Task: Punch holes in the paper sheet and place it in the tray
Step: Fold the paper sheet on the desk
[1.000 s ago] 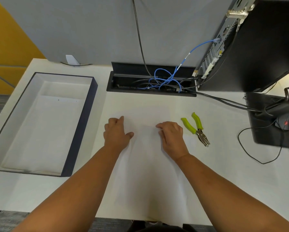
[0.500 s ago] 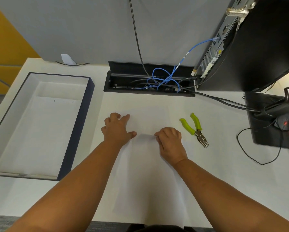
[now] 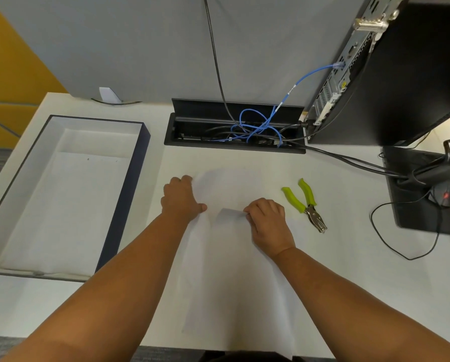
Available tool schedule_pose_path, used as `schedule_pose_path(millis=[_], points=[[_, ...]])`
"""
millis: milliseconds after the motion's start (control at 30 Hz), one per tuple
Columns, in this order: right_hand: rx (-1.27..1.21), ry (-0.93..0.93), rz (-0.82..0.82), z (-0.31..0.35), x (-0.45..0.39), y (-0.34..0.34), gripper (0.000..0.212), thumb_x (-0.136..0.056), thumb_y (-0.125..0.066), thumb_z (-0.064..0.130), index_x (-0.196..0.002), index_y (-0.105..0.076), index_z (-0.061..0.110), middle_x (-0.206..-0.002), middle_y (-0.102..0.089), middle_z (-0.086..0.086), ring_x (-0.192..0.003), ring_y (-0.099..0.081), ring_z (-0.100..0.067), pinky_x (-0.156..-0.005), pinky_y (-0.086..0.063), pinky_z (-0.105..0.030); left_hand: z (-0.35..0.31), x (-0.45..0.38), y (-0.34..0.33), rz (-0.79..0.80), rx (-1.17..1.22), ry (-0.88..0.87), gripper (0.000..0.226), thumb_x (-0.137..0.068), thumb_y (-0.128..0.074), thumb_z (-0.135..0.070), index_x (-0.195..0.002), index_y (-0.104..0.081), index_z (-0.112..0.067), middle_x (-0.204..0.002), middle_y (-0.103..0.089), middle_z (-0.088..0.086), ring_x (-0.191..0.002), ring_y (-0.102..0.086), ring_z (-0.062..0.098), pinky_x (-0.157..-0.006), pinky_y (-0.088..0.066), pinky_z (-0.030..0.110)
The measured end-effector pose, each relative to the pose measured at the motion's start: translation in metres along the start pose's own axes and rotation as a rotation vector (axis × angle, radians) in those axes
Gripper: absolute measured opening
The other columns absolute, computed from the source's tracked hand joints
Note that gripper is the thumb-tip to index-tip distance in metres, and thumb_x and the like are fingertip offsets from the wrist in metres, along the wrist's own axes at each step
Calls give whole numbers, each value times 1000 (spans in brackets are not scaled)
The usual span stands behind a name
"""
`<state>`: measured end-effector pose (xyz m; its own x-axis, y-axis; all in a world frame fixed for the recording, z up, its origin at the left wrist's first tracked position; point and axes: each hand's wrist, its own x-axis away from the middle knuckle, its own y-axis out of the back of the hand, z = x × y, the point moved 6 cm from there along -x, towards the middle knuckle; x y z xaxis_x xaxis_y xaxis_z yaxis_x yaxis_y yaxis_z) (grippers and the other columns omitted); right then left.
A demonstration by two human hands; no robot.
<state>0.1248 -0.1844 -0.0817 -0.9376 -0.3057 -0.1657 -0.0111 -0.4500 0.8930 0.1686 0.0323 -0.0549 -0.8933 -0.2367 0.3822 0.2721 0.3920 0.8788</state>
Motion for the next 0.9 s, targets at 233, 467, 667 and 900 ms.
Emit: schedule_pose_path(millis=[233, 467, 667, 900], points=[[-14, -16, -20, -2, -3, 1, 19, -84, -61, 1, -97, -64, 15, -92, -58, -2, -87, -55, -25, -79, -27, -28, 21, 19, 0, -68, 886, 12, 59, -81, -74, -19, -129, -41, -31, -114, -54, -2, -103, -57, 23, -78, -49, 29], [-25, 61, -86, 12, -29, 19, 15, -87, -57, 10, -94, -67, 17, -86, -59, 0, -90, -54, -28, -83, -22, -28, 38, 23, 0, 42, 1066, 31, 65, -78, -77, -12, -128, -44, -38, -110, -61, -5, -104, -60, 23, -81, -55, 39], [-63, 183, -121, 33, -59, 43, 21, -90, -47, 14, -97, -66, 19, -96, -61, 4, -101, -45, -19, -88, -21, -26, 13, 30, 6, 126, 928, -105, 66, -72, -82, -20, -122, -46, -43, -111, -61, -9, -100, -58, 13, -77, -52, 30], [-84, 160, -48, 35, -64, 45, 31, -89, -36, 19, -97, -66, 20, -103, -63, 4, -100, -50, -19, -87, -26, -27, 15, 37, 1, 240, 1160, -20, 48, -87, -68, -12, -125, -52, -37, -108, -67, 1, -97, -66, 27, -72, -58, 35]])
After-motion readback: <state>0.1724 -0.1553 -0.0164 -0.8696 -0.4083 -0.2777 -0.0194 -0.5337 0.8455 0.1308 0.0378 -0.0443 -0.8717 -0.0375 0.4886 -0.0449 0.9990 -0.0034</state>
